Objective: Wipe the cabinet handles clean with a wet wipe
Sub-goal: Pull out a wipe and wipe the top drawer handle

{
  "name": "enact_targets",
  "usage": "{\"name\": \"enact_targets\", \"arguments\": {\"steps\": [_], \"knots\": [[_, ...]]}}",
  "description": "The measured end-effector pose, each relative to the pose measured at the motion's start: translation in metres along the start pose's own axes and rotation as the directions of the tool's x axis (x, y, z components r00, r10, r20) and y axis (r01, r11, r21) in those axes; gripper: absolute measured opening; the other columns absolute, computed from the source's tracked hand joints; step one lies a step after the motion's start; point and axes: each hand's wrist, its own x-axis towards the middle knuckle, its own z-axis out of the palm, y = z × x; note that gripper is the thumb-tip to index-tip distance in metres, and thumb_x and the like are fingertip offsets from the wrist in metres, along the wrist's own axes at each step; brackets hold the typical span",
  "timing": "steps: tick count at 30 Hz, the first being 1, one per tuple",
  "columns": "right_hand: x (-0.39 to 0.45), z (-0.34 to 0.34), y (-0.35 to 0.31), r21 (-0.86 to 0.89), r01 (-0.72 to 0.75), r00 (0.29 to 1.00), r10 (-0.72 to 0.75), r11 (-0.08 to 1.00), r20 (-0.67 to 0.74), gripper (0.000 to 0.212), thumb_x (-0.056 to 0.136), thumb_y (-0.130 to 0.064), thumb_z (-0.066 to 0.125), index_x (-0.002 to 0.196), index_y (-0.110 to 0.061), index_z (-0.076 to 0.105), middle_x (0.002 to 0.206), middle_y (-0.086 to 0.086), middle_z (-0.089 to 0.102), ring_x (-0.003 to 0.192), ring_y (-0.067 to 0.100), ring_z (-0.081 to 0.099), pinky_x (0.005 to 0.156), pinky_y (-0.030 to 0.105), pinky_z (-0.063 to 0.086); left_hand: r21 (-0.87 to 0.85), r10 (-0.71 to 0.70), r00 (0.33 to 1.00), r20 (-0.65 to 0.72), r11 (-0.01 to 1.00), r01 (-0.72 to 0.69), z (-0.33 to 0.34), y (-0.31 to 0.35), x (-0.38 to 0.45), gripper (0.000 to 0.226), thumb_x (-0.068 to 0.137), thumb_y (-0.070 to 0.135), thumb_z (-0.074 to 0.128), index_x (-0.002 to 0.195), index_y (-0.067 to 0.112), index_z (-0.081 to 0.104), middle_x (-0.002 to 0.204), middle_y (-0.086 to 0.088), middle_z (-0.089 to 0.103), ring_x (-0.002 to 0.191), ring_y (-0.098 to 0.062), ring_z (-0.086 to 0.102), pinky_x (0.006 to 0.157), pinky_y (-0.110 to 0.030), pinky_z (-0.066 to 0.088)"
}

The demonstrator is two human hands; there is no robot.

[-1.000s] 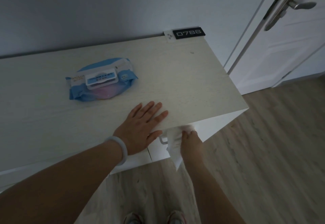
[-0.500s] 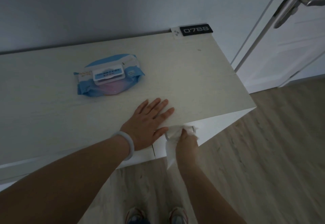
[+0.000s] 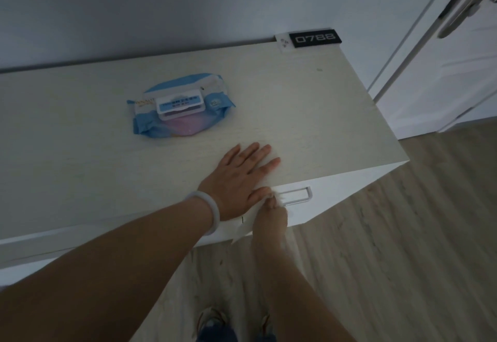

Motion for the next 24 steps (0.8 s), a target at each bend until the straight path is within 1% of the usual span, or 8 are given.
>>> {"name": "enact_targets", "arguments": {"steps": [3,6,8,11,15,17,20,24], "knots": [[0.017,-0.004,0.006,-0.031,0.011,0.998,-0.013,0.999,-0.062,0.047,0.101,-0.036,0.040,0.110,0.006,0.060,0.097,0.015,0.064,0.090,0.028,0.061,0.075,0.032,0.049,0.002,0.003,1.000,0.010,1.000,-0.003,0.000,-0.001,-0.001,0.067,0.096,0.058,0.007,0.156,0.029,0.008,0.165,-0.002,0.005,0.152,-0.022,0.002,0.122,-0.047,0.007],[0.024,-0.012,0.009,-0.027,0.011,0.995,-0.014,1.000,-0.101,0.051,0.101,-0.042,0.037,0.105,0.004,0.060,0.096,0.021,0.065,0.092,0.035,0.063,0.076,0.039,0.050,0.002,0.003,1.000,-0.009,1.000,-0.003,0.001,0.000,-0.001,0.065,0.097,0.057,0.010,0.156,0.029,0.011,0.165,-0.003,0.007,0.152,-0.023,0.005,0.122,-0.047,0.008],[0.015,-0.005,0.008,-0.078,0.106,0.992,-0.111,0.991,-0.067,0.052,0.099,-0.044,0.031,0.118,-0.002,0.055,0.111,0.020,0.061,0.104,0.036,0.060,0.089,0.044,0.050,-0.009,0.003,1.000,-0.016,1.000,-0.003,0.001,0.000,-0.001,0.065,0.097,0.056,0.012,0.156,0.029,0.013,0.164,-0.002,0.009,0.151,-0.023,0.007,0.122,-0.047,0.008],[0.002,0.014,0.013,-0.158,0.186,0.982,-0.190,0.970,-0.010,0.045,0.100,-0.029,0.035,0.136,-0.004,0.045,0.132,0.014,0.052,0.120,0.036,0.050,0.101,0.050,0.042,-0.006,0.008,1.000,-0.017,1.000,-0.008,0.002,0.000,-0.001,0.063,0.098,0.054,0.014,0.156,0.029,0.011,0.165,-0.002,0.007,0.152,-0.023,0.005,0.122,-0.047,0.007],[0.026,0.009,0.021,-0.006,0.045,0.992,-0.045,0.999,-0.117,0.029,0.098,-0.022,0.044,0.111,-0.002,0.058,0.109,0.017,0.064,0.096,0.031,0.062,0.087,0.047,0.053,-0.003,0.012,1.000,-0.007,1.000,-0.012,0.001,-0.002,-0.001,0.065,0.097,0.056,0.011,0.156,0.029,0.011,0.165,-0.002,0.007,0.152,-0.023,0.005,0.122,-0.047,0.008],[0.039,-0.006,0.018,0.051,-0.006,0.989,0.013,0.999,-0.144,0.023,0.097,-0.014,0.042,0.104,0.001,0.059,0.101,0.016,0.065,0.091,0.029,0.063,0.083,0.043,0.055,-0.004,0.013,1.000,-0.008,1.000,-0.013,0.001,-0.002,-0.001,0.066,0.097,0.056,0.011,0.156,0.028,0.013,0.165,-0.003,0.009,0.151,-0.024,0.007,0.122,-0.048,0.009],[0.035,-0.014,0.011,0.050,0.011,0.988,-0.003,0.999,-0.152,0.020,0.096,-0.006,0.041,0.107,0.001,0.056,0.105,0.015,0.063,0.094,0.028,0.060,0.084,0.041,0.053,-0.002,0.010,1.000,-0.025,1.000,-0.010,0.003,-0.002,0.000,0.064,0.097,0.055,0.016,0.156,0.027,0.018,0.164,-0.004,0.014,0.151,-0.025,0.012,0.121,-0.048,0.011],[0.011,0.009,0.012,0.011,0.058,0.994,-0.057,0.998,-0.098,0.023,0.095,-0.010,0.044,0.112,0.001,0.055,0.101,0.012,0.059,0.093,0.028,0.057,0.086,0.041,0.050,0.017,0.016,1.000,-0.021,1.000,-0.016,0.003,-0.001,0.000,0.063,0.098,0.054,0.018,0.155,0.027,0.017,0.164,-0.004,0.014,0.151,-0.025,0.012,0.121,-0.047,0.011]]}}
